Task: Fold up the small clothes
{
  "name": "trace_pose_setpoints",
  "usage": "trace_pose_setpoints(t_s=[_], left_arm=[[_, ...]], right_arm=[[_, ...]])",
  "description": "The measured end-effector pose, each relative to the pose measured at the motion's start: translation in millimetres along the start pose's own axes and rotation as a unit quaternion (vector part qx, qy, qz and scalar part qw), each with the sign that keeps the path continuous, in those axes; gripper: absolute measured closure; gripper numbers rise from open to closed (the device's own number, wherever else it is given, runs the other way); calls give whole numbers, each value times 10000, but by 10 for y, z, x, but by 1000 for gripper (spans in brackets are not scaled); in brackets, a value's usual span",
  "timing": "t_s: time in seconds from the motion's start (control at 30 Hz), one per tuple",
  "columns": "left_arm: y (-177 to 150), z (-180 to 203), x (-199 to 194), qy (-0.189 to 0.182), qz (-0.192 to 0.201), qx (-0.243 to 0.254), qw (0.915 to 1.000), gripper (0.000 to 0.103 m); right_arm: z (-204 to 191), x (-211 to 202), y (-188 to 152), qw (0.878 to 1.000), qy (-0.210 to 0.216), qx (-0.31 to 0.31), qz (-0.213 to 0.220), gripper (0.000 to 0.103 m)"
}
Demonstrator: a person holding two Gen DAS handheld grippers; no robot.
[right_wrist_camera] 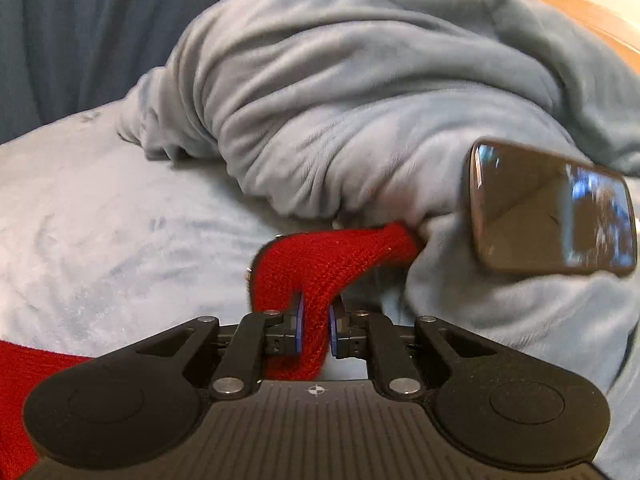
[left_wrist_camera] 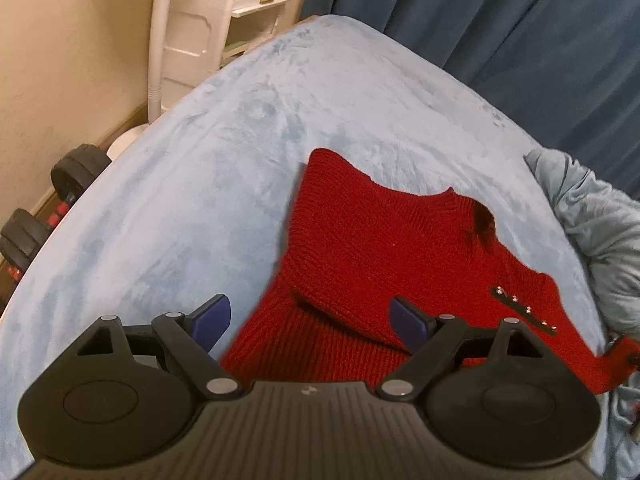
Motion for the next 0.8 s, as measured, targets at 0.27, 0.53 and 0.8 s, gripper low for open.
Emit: trace_pose_setpoints(t_s=[0.27, 0.53, 0.8], left_arm=[[174, -452, -162, 12, 169, -341, 9993, 13], [48, -891, -228, 30, 35, -542, 9985, 13], [-269, -803, -308, 36, -12, -132, 9999, 13]], right_arm=[[-2528, -1302, 74, 9277, 2264, -2431, 1704, 89], [-3658, -1649, -2090, 7874, 3436, -5118, -73, 35], [-2452, -1675, -1747, 9044, 2756, -3144, -851, 35]])
Point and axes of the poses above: each gripper's, at about its wrist camera, not at the fingertips, and x roughly the way its jaws point, z to its right, y to its top, the point moved 4 cm from there along x, roughly the way its jaws point, and after that the axes turned 12 degrees about y, right-handed, at the moved point
